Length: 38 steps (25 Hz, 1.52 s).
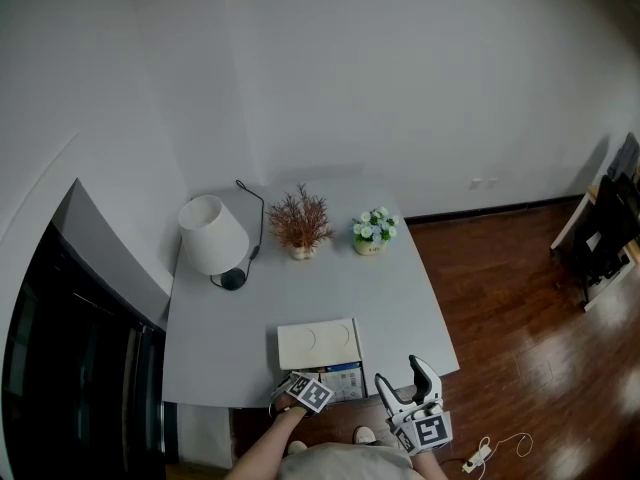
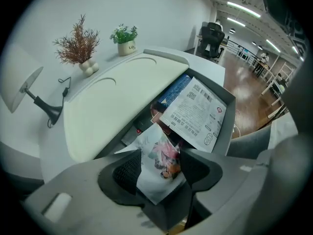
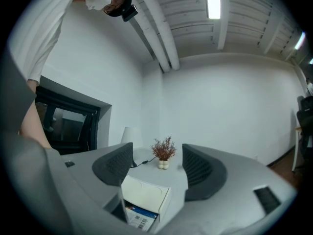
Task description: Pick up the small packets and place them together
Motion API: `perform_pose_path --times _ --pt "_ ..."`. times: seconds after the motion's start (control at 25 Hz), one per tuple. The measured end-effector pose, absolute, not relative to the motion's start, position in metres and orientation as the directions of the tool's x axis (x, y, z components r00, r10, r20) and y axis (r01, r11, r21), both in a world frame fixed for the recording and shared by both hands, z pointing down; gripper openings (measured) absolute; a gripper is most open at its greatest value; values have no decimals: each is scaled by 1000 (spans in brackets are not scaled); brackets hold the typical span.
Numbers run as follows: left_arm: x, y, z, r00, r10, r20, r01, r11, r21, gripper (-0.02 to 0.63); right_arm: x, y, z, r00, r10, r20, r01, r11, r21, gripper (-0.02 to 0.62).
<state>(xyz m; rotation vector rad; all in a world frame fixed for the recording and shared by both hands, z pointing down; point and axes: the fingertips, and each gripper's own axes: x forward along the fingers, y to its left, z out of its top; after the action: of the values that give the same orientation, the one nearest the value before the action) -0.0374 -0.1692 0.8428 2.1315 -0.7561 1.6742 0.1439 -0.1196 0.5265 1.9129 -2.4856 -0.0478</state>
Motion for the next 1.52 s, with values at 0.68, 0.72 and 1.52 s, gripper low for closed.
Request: perform_pose_path --times 0.68,0.72,1.52 --pt "-55 -202 704 340 -515 787 -683 -711 -170 97 132 -125 534 -306 -952 -2 -952 306 -12 328" --pt "-56 -213 700 334 -524 784 -685 -706 -180 97 129 -125 535 -314 -950 2 -949 314 -14 328" --pt "-43 -273 755 388 -402 830 -692 -721 -26 349 129 -120 541 -336 -941 31 -941 335 -35 328"
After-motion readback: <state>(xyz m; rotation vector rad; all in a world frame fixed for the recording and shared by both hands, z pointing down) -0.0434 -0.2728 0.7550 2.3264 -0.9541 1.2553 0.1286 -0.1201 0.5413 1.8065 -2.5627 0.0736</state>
